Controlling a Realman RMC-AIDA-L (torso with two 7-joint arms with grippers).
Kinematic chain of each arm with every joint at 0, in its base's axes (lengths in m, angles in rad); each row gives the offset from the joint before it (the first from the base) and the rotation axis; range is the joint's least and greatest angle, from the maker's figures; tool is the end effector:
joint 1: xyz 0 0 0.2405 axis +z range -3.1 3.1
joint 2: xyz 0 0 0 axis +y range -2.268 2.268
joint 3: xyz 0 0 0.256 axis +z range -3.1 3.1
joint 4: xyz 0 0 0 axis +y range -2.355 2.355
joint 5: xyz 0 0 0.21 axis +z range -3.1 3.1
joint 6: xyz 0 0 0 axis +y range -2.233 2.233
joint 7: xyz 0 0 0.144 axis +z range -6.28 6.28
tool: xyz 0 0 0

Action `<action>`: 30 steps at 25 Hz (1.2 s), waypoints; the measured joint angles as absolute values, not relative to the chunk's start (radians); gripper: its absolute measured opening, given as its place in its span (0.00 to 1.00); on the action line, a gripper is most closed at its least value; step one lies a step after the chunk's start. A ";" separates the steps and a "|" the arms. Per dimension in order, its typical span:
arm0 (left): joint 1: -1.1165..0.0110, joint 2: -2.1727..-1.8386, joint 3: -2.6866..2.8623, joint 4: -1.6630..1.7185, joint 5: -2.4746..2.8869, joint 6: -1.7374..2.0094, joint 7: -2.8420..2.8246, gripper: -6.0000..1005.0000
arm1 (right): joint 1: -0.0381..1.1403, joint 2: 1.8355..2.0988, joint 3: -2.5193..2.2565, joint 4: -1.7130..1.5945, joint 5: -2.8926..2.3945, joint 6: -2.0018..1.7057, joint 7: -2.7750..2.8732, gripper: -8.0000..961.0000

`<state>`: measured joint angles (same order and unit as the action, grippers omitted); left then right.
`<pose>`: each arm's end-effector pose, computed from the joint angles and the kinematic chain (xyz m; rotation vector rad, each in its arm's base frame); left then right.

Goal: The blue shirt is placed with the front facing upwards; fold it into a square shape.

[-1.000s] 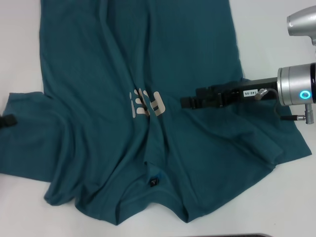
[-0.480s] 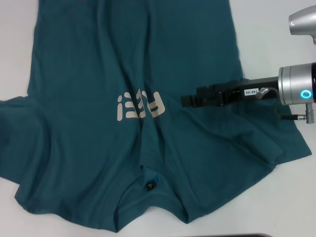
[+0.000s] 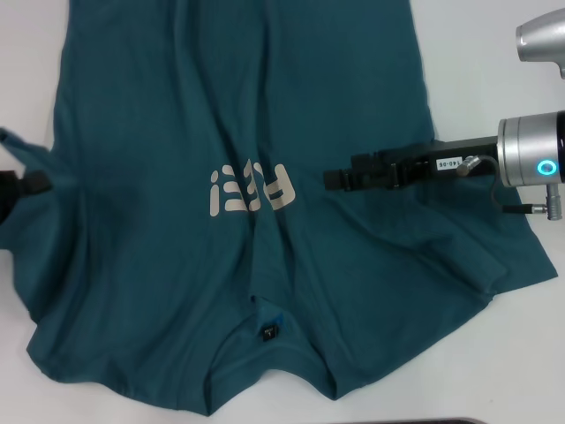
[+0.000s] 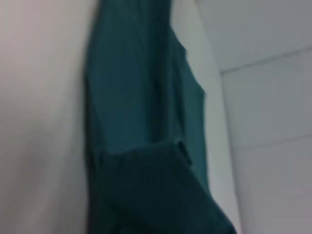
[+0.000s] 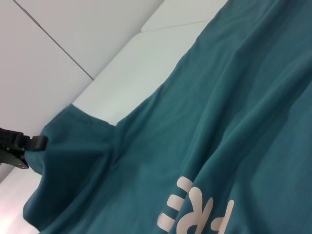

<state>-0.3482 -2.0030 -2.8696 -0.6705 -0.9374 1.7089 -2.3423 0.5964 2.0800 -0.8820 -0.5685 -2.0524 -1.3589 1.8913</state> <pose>-0.3555 0.2617 0.0663 -1.8623 -2.1123 -0.9619 0.2600 0.3418 -0.0429 -2.6585 1.3162 0.4890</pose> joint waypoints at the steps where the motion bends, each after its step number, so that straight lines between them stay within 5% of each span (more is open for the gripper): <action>1: -0.355 -2.006 -2.866 -0.670 -0.937 1.716 -2.346 0.01 | 0.597 2.080 -0.882 -0.568 -2.052 -1.359 1.891 0.92; 15: -0.412 -2.077 -2.858 -0.642 -0.932 1.653 -2.362 0.01 | 0.594 2.082 -0.882 -0.566 -2.052 -1.361 1.891 0.92; 29: -0.436 -2.084 -2.842 -0.516 -0.935 1.525 -2.361 0.02 | 0.592 2.082 -0.880 -0.566 -2.052 -1.364 1.891 0.91; 30: -0.436 -2.084 -2.844 -0.518 -0.936 1.528 -2.361 0.08 | 0.592 2.082 -0.880 -0.566 -2.052 -1.364 1.891 0.91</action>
